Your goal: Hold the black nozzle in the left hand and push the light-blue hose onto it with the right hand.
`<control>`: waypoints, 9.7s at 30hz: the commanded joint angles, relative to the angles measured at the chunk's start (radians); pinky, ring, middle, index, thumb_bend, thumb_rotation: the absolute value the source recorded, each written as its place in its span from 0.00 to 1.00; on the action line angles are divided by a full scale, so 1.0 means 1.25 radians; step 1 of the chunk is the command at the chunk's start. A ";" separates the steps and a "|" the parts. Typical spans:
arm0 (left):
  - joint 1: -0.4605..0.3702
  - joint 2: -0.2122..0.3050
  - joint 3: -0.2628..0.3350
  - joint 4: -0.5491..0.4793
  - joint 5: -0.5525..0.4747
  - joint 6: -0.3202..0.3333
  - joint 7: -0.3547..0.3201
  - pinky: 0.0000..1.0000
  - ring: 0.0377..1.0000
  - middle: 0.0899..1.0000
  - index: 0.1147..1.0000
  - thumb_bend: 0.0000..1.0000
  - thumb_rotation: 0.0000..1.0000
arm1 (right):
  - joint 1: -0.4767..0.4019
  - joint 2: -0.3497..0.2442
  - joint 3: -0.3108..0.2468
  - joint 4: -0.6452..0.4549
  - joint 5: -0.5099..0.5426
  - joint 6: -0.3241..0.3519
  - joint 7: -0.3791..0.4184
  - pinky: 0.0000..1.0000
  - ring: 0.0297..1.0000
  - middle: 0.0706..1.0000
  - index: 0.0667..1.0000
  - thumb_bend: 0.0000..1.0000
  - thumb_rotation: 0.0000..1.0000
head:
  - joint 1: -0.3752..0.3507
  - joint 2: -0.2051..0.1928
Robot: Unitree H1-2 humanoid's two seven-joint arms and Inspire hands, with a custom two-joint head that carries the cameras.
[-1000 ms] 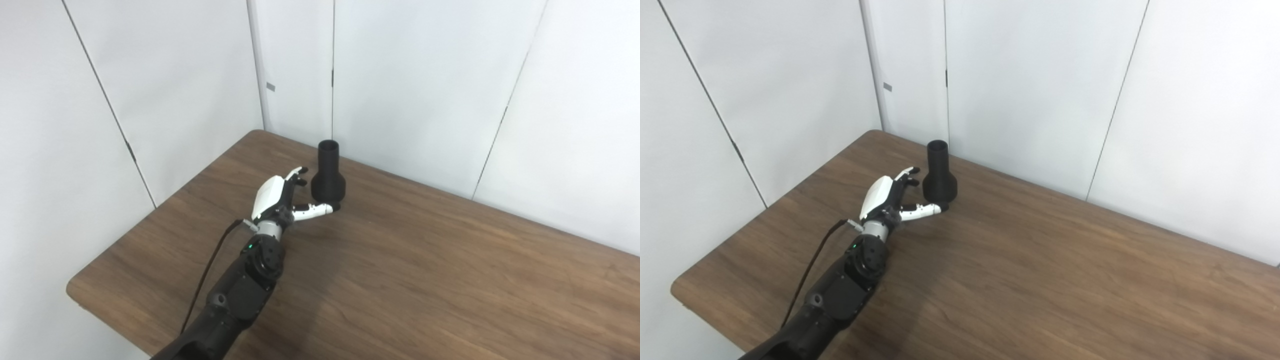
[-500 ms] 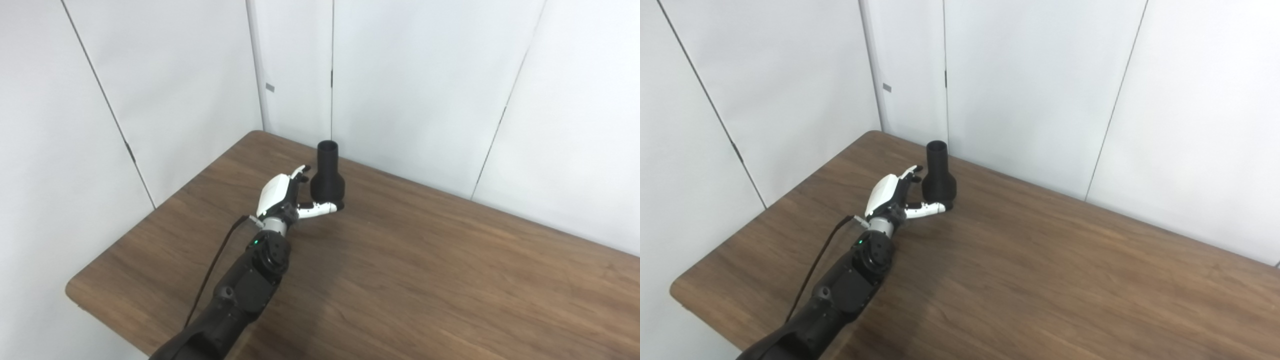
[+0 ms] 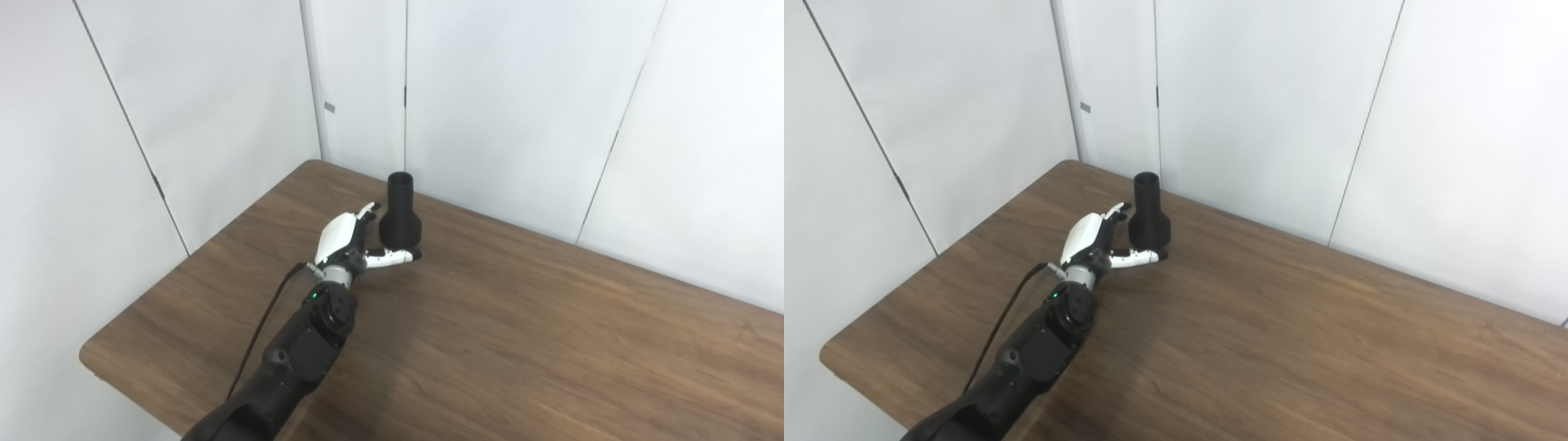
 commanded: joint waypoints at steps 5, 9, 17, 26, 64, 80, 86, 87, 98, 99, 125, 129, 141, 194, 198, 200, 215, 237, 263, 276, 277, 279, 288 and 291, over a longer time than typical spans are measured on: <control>0.011 -0.018 -0.020 0.054 -0.021 0.059 -0.066 1.00 0.94 0.85 0.90 1.00 0.35 | 0.004 -0.016 0.001 -0.026 0.009 0.003 0.011 0.47 0.57 0.59 0.56 0.35 0.36 | -0.007 0.002; 0.010 -0.022 -0.022 0.047 -0.021 0.063 -0.067 1.00 0.91 0.80 0.88 1.00 0.31 | 0.006 -0.016 0.004 -0.029 0.009 0.002 0.012 0.47 0.57 0.59 0.56 0.35 0.36 | -0.012 0.000; 0.001 -0.030 -0.028 0.066 -0.015 0.058 -0.059 1.00 0.91 0.80 0.88 1.00 0.30 | 0.014 -0.023 0.006 -0.041 0.012 0.007 0.017 0.48 0.57 0.59 0.56 0.34 0.37 | -0.022 0.003; -0.008 -0.037 -0.030 0.076 -0.021 0.069 -0.063 1.00 0.91 0.76 0.88 1.00 0.28 | 0.026 -0.032 0.010 -0.064 0.013 0.026 0.018 0.49 0.58 0.60 0.57 0.35 0.37 | -0.032 0.013; -0.038 -0.028 -0.130 0.161 0.020 0.012 -0.076 1.00 0.81 0.71 0.77 1.00 0.24 | 0.054 -0.045 0.020 -0.106 0.005 0.023 0.028 0.51 0.60 0.62 0.59 0.34 0.33 | -0.063 0.034; -0.053 -0.025 -0.174 0.203 0.061 -0.003 -0.063 1.00 0.80 0.70 0.74 1.00 0.20 | 0.058 -0.041 0.024 -0.129 0.008 0.049 0.030 0.51 0.60 0.63 0.61 0.34 0.31 | -0.075 0.039; -0.052 -0.035 -0.172 0.247 0.075 -0.044 0.001 1.00 0.70 0.48 0.66 1.00 0.13 | 0.062 -0.040 0.025 -0.139 0.006 0.050 0.030 0.52 0.61 0.63 0.61 0.33 0.28 | -0.082 0.045; -0.051 -0.037 -0.170 0.253 0.075 -0.054 0.013 1.00 0.71 0.51 0.62 1.00 0.09 | 0.062 -0.040 0.025 -0.140 0.005 0.050 0.030 0.52 0.60 0.62 0.61 0.33 0.28 | -0.083 0.046; -0.055 -0.051 -0.216 0.402 0.115 -0.248 0.206 0.95 0.52 0.43 0.42 0.53 0.00 | 0.064 -0.038 0.023 -0.150 0.014 0.053 0.033 0.51 0.60 0.62 0.60 0.35 0.32 | -0.086 0.056; -0.055 -0.051 -0.219 0.406 0.116 -0.256 0.210 0.95 0.51 0.42 0.43 0.53 0.00 | 0.064 -0.038 0.023 -0.150 0.015 0.053 0.033 0.51 0.60 0.62 0.60 0.35 0.32 | -0.086 0.056; -0.046 -0.059 -0.216 0.430 0.114 -0.364 0.281 0.92 0.47 0.38 0.46 0.52 0.00 | 0.065 -0.021 0.024 -0.165 0.014 0.052 0.024 0.53 0.62 0.64 0.62 0.32 0.21 | -0.138 0.054; -0.054 -0.058 -0.213 0.432 0.111 -0.389 0.280 0.93 0.47 0.40 0.44 0.52 0.00 | 0.059 -0.004 0.021 -0.176 0.018 0.049 0.016 0.56 0.63 0.65 0.63 0.30 0.11 | -0.163 0.052; -0.058 -0.050 -0.226 0.388 0.119 -0.462 0.258 0.94 0.48 0.43 0.42 0.53 0.00 | 0.052 0.016 -0.025 -0.246 0.012 0.077 -0.023 0.59 0.64 0.65 0.64 0.28 0.00 | -0.247 0.029; 0.037 -0.147 -0.540 0.096 0.225 -0.563 0.219 0.89 0.51 0.43 0.36 0.50 0.00 | 0.032 0.146 -0.212 -0.292 -0.175 0.072 -0.226 0.62 0.70 0.72 0.73 0.58 0.01 | -0.514 0.034; 0.050 -0.144 -0.564 0.097 0.236 -0.563 0.237 0.89 0.51 0.43 0.37 0.50 0.00 | 0.027 0.114 -0.205 -0.276 -0.161 0.075 -0.199 0.71 0.77 0.79 0.82 0.59 0.00 | -0.528 0.034; 0.053 -0.143 -0.575 0.104 0.238 -0.563 0.250 0.90 0.52 0.43 0.36 0.50 0.00 | 0.019 0.101 -0.201 -0.265 -0.162 0.079 -0.192 0.75 0.80 0.82 0.85 0.62 0.09 | -0.531 0.034; 0.049 -0.160 -0.675 0.176 0.209 -0.563 0.329 0.86 0.51 0.42 0.38 0.50 0.00 | -0.033 0.053 -0.168 -0.201 -0.202 0.105 -0.171 0.77 0.85 0.88 0.90 0.74 0.35 | -0.604 0.047; 0.052 -0.142 -0.711 0.222 0.181 -0.563 0.347 0.85 0.51 0.43 0.36 0.50 0.00 | -0.195 0.032 -0.114 0.065 -0.232 0.082 -0.189 0.83 0.89 0.92 0.95 0.88 0.43 | -0.670 0.021; 0.062 -0.112 -0.739 0.221 0.170 -0.563 0.349 0.89 0.52 0.44 0.36 0.50 0.00 | -0.297 -0.002 -0.114 0.260 -0.217 -0.006 -0.263 0.76 0.86 0.91 0.94 0.89 0.40 | -0.708 0.012; 0.066 -0.110 -0.745 0.216 0.167 -0.563 0.348 0.89 0.52 0.44 0.36 0.50 0.00 | -0.346 -0.016 -0.103 0.345 -0.214 -0.031 -0.277 0.81 0.90 0.93 0.96 0.89 0.32 | -0.702 0.011; 0.067 -0.110 -0.746 0.214 0.169 -0.563 0.349 0.89 0.52 0.44 0.36 0.50 0.00 | -0.350 -0.016 -0.104 0.349 -0.212 -0.029 -0.278 0.80 0.89 0.93 0.96 0.89 0.32 | -0.701 0.012; 0.068 -0.109 -0.745 0.210 0.169 -0.563 0.348 0.89 0.52 0.43 0.36 0.50 0.00 | -0.356 -0.017 -0.105 0.355 -0.210 -0.026 -0.277 0.79 0.89 0.93 0.96 0.89 0.32 | -0.700 0.013; 0.070 -0.107 -0.743 0.202 0.173 -0.563 0.344 0.87 0.52 0.43 0.36 0.50 0.00 | -0.369 -0.016 -0.100 0.344 -0.221 -0.007 -0.292 0.78 0.88 0.92 0.93 0.90 0.35 | -0.701 0.013; 0.070 -0.107 -0.742 0.201 0.174 -0.563 0.345 0.86 0.52 0.44 0.36 0.50 0.00 | -0.370 -0.012 -0.100 0.328 -0.217 -0.004 -0.292 0.78 0.88 0.93 0.93 0.89 0.33 | -0.701 0.013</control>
